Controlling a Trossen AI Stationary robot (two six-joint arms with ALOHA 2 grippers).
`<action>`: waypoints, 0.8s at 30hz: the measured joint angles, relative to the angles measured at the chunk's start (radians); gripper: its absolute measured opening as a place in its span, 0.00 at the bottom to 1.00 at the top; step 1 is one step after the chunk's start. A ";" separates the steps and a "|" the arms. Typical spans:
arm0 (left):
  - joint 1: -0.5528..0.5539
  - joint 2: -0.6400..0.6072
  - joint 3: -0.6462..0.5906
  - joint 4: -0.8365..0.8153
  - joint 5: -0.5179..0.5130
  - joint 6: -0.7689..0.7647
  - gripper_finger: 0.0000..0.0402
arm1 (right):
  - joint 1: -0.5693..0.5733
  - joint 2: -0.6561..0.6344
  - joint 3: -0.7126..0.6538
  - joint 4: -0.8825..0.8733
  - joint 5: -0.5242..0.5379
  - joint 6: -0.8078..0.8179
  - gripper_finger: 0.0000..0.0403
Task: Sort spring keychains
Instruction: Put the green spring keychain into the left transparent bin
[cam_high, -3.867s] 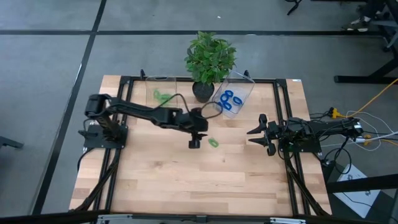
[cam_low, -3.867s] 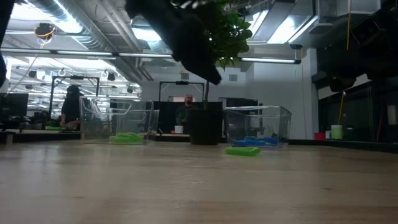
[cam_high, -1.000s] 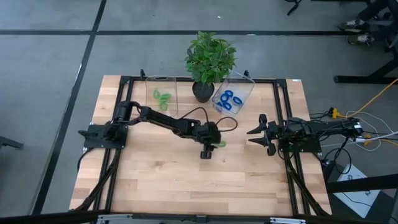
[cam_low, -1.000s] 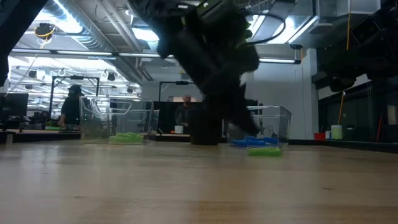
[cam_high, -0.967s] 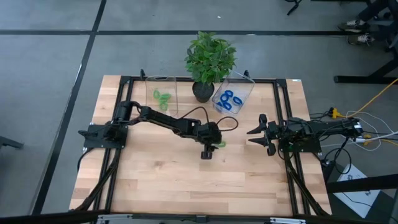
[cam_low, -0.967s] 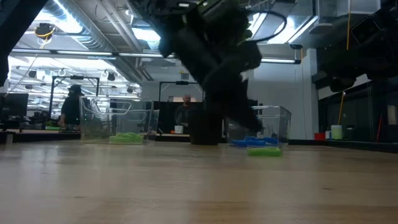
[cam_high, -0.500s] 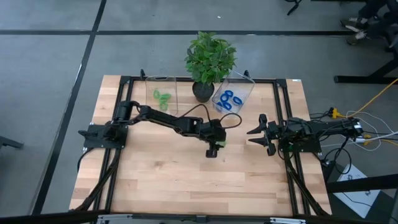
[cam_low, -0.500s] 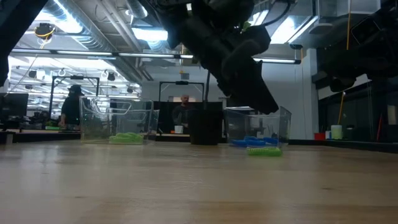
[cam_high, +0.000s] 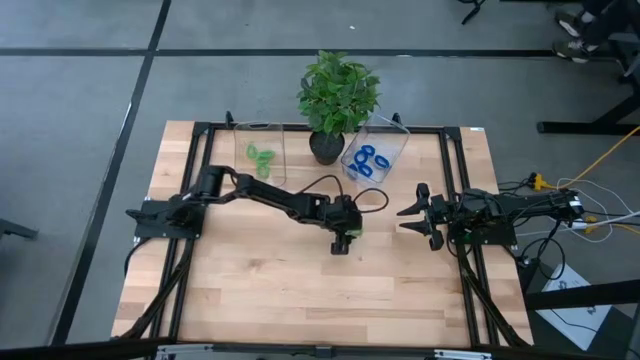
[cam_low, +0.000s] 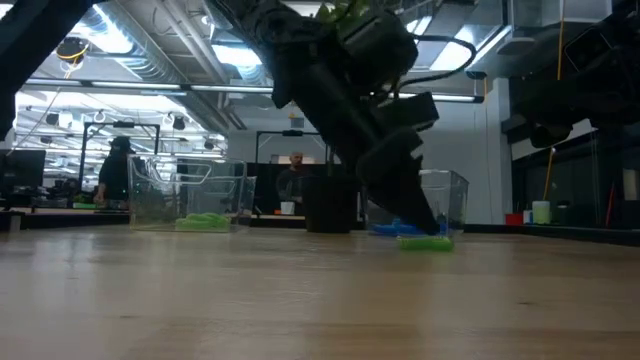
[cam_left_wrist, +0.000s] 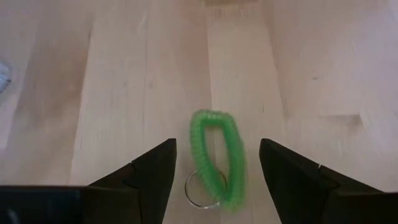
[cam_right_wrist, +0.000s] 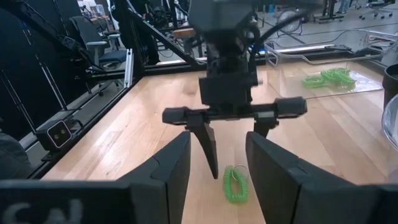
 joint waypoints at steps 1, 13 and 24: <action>0.000 0.004 0.000 0.000 -0.001 0.000 0.57 | 0.000 0.000 0.000 0.000 0.000 0.000 0.38; 0.002 0.034 0.003 -0.036 0.014 -0.070 0.54 | 0.000 0.000 0.000 0.000 0.000 0.000 0.38; 0.002 0.034 0.003 -0.051 0.039 -0.078 0.25 | 0.000 0.000 0.000 0.000 0.000 0.000 0.38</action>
